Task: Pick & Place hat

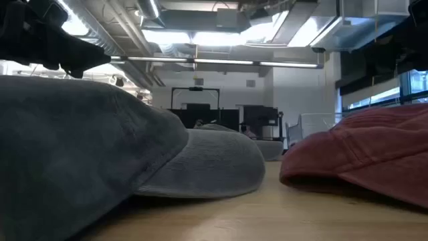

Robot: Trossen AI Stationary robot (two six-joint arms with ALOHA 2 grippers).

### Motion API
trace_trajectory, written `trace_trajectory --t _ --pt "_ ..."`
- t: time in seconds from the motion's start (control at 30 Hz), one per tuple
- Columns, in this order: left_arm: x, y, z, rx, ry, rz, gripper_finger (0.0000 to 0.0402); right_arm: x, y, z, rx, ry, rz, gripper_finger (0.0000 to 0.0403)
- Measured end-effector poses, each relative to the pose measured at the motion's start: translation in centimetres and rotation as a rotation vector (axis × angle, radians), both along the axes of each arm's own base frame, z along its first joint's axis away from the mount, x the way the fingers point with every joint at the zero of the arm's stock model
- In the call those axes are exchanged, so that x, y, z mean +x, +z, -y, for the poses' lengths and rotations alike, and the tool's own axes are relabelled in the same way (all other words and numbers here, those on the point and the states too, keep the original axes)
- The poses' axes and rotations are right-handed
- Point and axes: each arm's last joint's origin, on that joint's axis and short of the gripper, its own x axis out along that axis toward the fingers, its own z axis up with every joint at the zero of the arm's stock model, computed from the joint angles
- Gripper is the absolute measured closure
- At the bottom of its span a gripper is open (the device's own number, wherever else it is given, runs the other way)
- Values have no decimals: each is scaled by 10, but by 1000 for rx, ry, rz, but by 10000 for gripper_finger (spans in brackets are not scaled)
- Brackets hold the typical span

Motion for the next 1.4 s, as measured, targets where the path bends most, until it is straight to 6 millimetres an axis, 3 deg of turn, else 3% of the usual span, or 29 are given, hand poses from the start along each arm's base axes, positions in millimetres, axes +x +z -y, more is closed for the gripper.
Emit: trace_trajectory --t 0.33,0.47,0.67,0.93,1.07,1.23,1.4 --pt "0 0 0 0 0 0 242 0 0 0 -12 1 6 138" --pt "0 0 0 0 0 0 242 -2 9 2 45 -46 -29 138" --pt "0 0 0 -1 0 1 242 2 23 1 52 -108 -328 138" --pt "0 0 0 0 0 0 242 39 37 -17 22 -160 -647 138" --pt "0 0 0 0 0 0 242 57 36 -25 51 -204 -837 138" --pt "0 0 0 0 0 0 242 64 25 -28 153 -371 -1212 138" --pt "0 0 0 -1 -1 0 242 74 8 -32 146 -424 -1294 138"
